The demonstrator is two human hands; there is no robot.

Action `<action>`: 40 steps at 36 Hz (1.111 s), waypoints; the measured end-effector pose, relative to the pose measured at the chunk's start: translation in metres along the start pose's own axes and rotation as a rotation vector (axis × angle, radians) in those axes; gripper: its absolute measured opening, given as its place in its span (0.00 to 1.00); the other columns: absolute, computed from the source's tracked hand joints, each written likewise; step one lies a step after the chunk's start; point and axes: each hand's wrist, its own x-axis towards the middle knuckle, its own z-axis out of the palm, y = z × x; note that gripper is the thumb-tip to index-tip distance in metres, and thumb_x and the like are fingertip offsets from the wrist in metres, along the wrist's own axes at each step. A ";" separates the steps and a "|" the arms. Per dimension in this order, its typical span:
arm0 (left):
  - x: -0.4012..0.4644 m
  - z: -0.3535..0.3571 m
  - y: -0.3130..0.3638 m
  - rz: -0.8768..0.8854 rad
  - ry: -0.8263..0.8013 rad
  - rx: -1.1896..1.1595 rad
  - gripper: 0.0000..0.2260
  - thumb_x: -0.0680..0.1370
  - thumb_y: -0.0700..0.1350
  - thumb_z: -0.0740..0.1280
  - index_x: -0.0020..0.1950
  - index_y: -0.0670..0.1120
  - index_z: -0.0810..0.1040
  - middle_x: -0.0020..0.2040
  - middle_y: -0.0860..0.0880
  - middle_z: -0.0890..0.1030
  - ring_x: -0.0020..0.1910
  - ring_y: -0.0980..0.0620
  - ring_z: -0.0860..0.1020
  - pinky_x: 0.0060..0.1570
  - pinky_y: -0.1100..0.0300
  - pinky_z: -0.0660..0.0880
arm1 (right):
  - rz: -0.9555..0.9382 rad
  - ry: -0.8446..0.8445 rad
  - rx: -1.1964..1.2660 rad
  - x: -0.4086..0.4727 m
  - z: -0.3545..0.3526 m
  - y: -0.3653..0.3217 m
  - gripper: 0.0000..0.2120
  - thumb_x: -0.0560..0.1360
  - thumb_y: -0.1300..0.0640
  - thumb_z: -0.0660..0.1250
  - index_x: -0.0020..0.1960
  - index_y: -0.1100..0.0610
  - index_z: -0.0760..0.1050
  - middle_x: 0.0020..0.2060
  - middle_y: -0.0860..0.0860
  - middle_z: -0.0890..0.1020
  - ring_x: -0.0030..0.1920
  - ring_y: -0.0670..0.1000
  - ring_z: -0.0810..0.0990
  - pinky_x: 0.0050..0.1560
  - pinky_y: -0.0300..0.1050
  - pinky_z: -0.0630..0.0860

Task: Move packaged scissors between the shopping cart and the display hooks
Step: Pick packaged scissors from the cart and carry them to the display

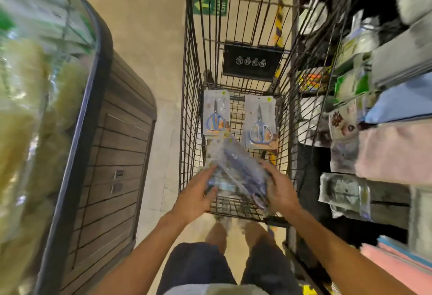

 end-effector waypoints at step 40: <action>0.027 -0.003 -0.004 0.065 0.360 -0.357 0.40 0.78 0.29 0.68 0.83 0.52 0.54 0.80 0.59 0.62 0.78 0.61 0.61 0.73 0.66 0.64 | -0.086 -0.230 -0.642 0.052 0.063 0.071 0.33 0.75 0.52 0.73 0.76 0.52 0.66 0.69 0.55 0.73 0.68 0.59 0.70 0.67 0.53 0.71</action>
